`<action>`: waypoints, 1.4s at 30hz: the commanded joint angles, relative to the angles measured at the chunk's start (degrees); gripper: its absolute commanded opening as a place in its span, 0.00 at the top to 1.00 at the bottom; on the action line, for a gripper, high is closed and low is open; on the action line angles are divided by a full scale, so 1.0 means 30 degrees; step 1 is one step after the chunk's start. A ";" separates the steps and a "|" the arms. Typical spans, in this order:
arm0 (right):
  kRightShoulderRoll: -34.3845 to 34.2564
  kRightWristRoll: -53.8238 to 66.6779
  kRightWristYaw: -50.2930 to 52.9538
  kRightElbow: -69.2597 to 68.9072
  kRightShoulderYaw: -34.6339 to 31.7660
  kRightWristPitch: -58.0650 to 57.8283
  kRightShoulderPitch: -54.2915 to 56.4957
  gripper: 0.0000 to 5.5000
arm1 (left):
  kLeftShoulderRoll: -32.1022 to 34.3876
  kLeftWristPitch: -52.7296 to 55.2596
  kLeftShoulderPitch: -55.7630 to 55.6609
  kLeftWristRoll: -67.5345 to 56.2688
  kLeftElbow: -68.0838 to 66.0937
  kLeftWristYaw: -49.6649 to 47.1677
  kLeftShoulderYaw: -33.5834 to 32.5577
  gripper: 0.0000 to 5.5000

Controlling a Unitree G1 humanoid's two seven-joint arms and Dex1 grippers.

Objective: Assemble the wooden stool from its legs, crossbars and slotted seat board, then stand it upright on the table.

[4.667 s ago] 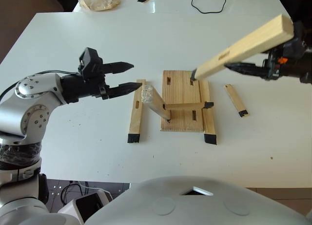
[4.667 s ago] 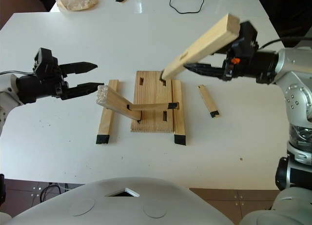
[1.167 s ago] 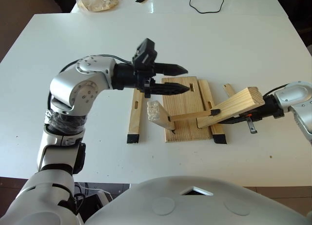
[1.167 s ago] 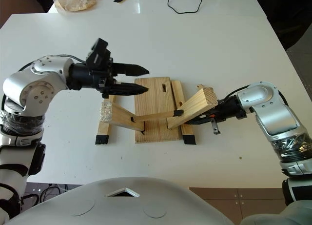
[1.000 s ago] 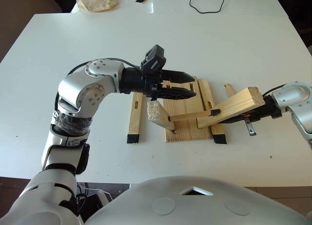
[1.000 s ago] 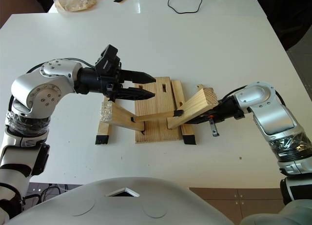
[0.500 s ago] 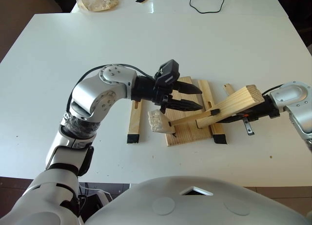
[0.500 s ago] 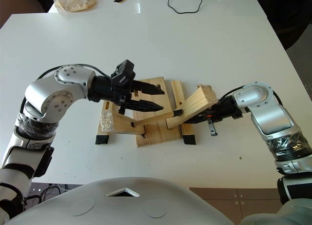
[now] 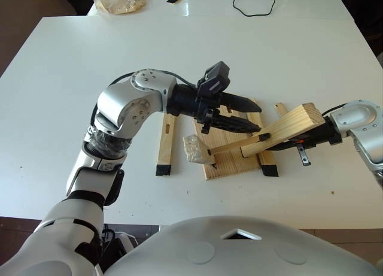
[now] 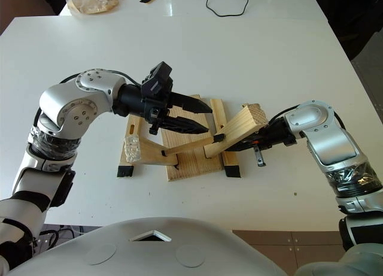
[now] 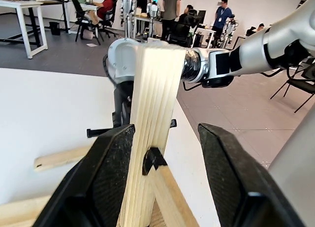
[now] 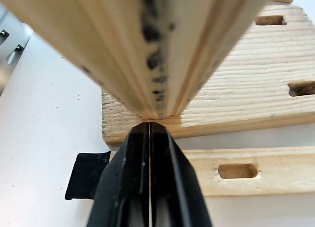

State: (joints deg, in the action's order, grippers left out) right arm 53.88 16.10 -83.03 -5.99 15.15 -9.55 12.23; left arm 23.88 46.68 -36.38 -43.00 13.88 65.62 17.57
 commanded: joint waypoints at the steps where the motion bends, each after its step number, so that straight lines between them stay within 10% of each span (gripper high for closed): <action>1: -0.0190 -0.0144 0.0058 -0.0076 -0.0115 -0.0087 0.0230 0.99 | -0.0278 -0.0263 0.0034 0.0891 -0.0548 0.0442 0.1290 0.57; 18: -0.0510 -0.0580 -0.0408 0.0252 0.0167 -0.0012 0.0699 0.99 | -0.1137 -0.2873 0.2226 0.4700 -0.7448 0.0792 0.4201 0.57; 42: -0.0431 -0.0197 0.1435 -0.0644 -0.1552 -0.0253 -0.0613 0.99 | 0.2943 -0.3555 -0.1533 0.3944 -0.5982 -0.0453 -0.4671 0.57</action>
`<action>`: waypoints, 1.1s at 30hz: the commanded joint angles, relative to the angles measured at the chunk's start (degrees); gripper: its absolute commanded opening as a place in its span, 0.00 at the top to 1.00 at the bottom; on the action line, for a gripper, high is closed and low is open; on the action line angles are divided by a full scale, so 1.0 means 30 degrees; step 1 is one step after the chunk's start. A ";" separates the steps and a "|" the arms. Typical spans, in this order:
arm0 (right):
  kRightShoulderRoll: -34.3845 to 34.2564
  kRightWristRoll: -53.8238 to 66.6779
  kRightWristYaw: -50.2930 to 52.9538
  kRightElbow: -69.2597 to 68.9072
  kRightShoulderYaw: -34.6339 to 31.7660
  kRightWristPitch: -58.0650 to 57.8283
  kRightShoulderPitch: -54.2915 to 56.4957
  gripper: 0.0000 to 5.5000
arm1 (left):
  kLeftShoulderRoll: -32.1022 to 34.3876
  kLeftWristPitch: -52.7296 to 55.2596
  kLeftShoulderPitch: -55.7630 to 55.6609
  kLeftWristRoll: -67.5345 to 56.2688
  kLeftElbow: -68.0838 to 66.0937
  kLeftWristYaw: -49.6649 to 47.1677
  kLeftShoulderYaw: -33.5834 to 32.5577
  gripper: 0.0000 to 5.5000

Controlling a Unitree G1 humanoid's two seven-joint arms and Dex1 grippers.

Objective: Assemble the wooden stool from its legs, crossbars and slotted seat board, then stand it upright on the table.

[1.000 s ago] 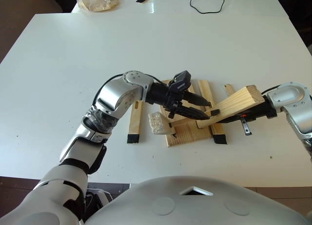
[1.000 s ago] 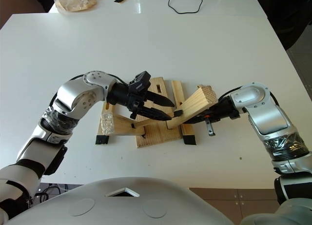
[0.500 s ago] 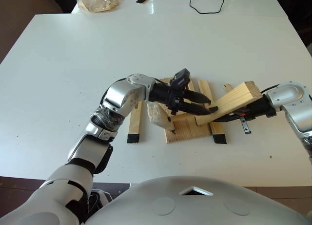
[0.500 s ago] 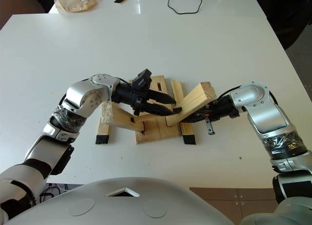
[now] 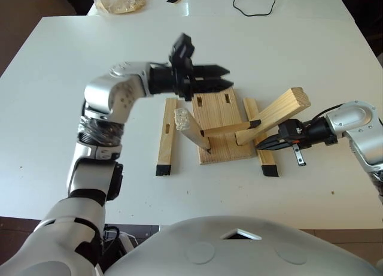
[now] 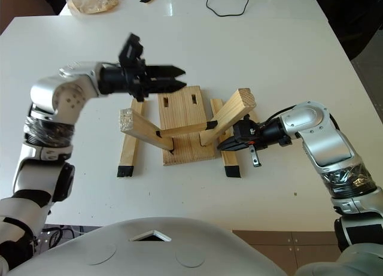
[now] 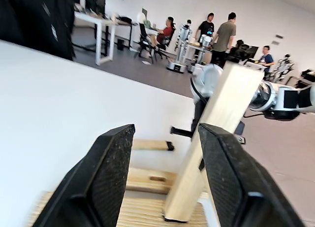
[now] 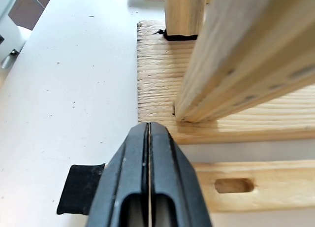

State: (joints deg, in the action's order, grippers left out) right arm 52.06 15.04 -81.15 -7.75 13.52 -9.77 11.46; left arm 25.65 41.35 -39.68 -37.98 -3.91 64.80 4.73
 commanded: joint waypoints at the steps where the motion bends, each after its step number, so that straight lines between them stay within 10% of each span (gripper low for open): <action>1: 0.0270 0.0369 0.1009 -0.0159 -0.1430 -0.0375 -0.0551 1.00 | 0.3436 -0.2688 0.0285 0.3328 0.0352 -0.0098 -0.0295 0.53; 12: 0.1129 0.3668 0.2124 -0.2067 -0.6056 -0.3080 -0.2540 0.84 | 0.8465 -0.4247 1.4986 0.3113 0.9520 0.1205 -0.4831 0.38; 33: 0.1409 0.3948 0.1847 -0.4313 -0.4797 -0.3436 -0.1554 0.84 | 0.8473 -0.2619 1.3846 0.0406 1.3797 -0.0747 -0.3223 0.38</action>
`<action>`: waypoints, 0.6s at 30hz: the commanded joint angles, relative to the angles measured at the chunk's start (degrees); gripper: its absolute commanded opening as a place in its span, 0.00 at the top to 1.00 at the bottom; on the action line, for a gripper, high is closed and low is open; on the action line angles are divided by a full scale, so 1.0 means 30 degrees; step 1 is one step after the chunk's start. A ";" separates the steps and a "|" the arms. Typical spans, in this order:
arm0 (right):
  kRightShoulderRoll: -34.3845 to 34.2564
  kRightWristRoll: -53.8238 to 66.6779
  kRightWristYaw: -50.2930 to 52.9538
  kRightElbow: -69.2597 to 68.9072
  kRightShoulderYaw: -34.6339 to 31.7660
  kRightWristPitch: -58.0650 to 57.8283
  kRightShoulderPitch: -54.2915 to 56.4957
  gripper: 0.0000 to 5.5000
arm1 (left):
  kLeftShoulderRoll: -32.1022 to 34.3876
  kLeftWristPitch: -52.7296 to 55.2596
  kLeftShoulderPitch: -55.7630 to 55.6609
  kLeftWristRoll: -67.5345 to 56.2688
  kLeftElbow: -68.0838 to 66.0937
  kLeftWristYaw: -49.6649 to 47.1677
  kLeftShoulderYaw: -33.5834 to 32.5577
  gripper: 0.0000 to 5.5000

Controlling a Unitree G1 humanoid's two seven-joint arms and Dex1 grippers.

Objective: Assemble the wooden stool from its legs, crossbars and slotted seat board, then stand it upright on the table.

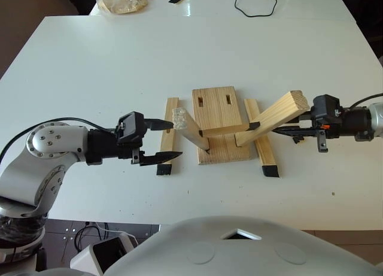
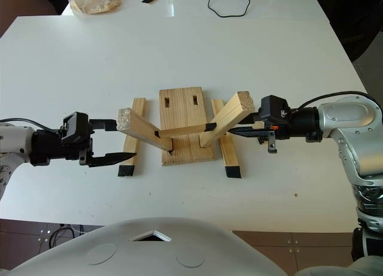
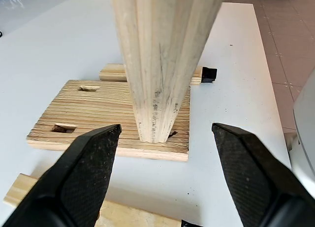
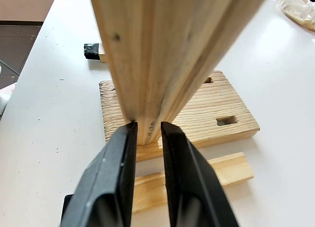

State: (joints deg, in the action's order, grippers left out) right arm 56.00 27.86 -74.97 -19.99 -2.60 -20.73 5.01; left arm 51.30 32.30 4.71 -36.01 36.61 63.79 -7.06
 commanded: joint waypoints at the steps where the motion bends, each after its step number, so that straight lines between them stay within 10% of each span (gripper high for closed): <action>1: 0.0076 -0.0394 -0.0268 -0.0221 0.0754 0.0266 0.0724 0.84 | -0.0140 0.0462 -0.1147 -0.0263 0.0384 -0.0510 0.0951 0.38; 18: -0.0783 -0.1107 -0.0720 -0.0923 0.3265 0.0434 0.1911 0.84 | -0.0610 0.0351 -0.3602 0.1188 -0.0338 -0.0834 0.4554 0.38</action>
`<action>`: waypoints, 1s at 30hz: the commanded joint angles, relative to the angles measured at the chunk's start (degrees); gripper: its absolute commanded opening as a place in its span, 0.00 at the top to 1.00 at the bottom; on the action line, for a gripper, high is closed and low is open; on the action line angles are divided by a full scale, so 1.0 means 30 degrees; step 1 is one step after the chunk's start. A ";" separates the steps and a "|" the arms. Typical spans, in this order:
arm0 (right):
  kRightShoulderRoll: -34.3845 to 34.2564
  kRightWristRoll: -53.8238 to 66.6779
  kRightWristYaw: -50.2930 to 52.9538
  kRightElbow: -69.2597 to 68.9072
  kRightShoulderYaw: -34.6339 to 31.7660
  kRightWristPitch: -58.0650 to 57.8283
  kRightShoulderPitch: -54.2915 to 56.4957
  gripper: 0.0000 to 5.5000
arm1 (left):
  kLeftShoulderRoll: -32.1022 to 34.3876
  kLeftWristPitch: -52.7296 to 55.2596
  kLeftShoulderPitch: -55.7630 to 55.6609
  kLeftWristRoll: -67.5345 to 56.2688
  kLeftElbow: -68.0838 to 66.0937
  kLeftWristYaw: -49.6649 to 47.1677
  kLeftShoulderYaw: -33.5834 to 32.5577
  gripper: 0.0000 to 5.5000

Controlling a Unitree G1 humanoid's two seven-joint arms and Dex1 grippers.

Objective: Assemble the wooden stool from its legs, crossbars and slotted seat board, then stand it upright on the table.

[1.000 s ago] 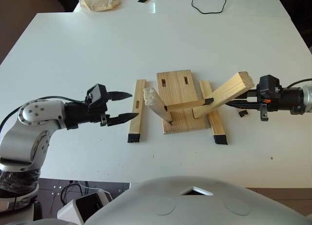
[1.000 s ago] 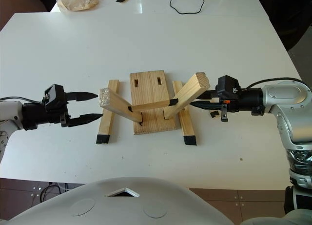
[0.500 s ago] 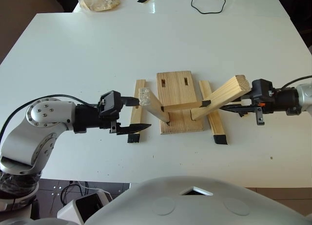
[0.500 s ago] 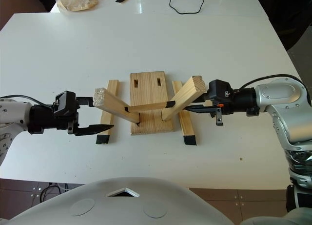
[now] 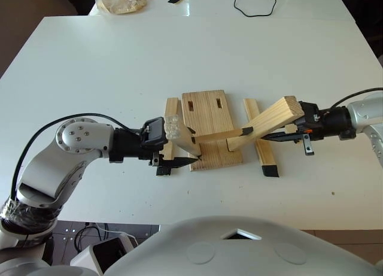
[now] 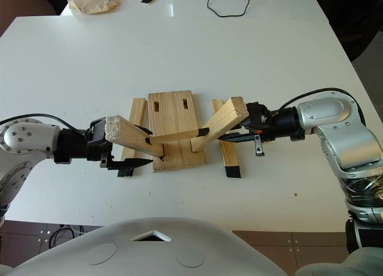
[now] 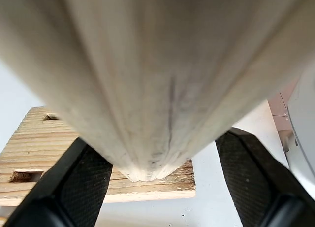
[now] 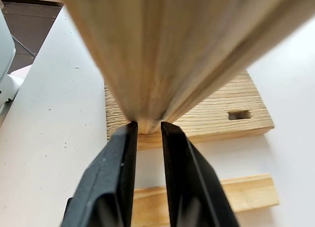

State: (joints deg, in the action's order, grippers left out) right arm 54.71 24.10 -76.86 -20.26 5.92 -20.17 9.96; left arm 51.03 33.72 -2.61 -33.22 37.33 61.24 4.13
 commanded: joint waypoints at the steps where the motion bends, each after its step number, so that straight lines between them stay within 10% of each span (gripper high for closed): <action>1: -0.0382 0.0197 -0.0063 -0.0912 0.0428 0.0215 0.0298 0.84 | -0.0742 -0.0139 -0.1307 0.0355 -0.1163 -0.0014 0.0977 0.38; 30: -0.1763 -0.2163 0.0161 0.0508 0.2291 0.1199 0.1644 0.84 | -0.3001 -0.3387 -0.2544 0.5572 -0.5026 -0.0302 0.4612 0.38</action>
State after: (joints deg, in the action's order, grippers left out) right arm 51.56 17.58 -76.34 -16.96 10.94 -18.58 13.34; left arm 44.46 25.59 -7.88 -17.11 22.55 60.63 15.79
